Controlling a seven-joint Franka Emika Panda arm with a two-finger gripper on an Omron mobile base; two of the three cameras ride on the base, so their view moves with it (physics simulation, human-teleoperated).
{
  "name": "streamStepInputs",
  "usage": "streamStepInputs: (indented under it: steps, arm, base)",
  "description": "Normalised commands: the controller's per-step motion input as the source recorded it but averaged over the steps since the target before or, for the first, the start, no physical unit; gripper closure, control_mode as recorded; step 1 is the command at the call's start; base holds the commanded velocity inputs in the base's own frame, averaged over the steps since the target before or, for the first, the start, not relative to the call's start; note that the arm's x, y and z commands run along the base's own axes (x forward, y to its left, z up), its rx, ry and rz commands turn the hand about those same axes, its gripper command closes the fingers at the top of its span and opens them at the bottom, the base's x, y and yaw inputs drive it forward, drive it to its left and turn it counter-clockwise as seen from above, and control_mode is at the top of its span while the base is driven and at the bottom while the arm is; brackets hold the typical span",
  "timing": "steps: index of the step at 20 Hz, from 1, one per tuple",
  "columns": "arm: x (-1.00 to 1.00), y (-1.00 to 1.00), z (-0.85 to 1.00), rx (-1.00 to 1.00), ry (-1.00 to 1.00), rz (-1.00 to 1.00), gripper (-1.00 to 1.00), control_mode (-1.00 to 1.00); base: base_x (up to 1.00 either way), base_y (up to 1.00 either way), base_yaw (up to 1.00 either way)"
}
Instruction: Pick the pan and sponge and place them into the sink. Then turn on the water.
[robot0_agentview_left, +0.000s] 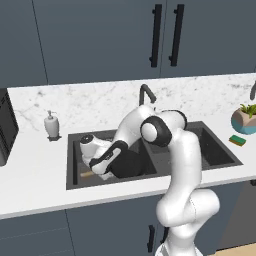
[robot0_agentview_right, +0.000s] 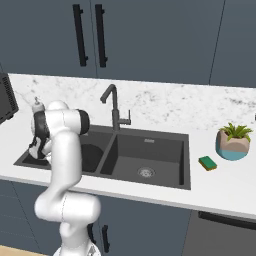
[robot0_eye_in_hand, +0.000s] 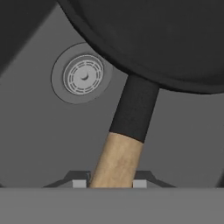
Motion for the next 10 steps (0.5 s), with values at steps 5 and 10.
streamStepInputs:
  steps: [5,10]
  arm:
    - [0.27,0.32,-1.0,0.0,0.03,0.0,1.0,-1.0]
    - [0.22,0.32,-0.94,0.0,0.04,0.0,1.0,-1.0]
  base:
    - [0.0,0.0,0.0]
    - [0.0,0.0,0.0]
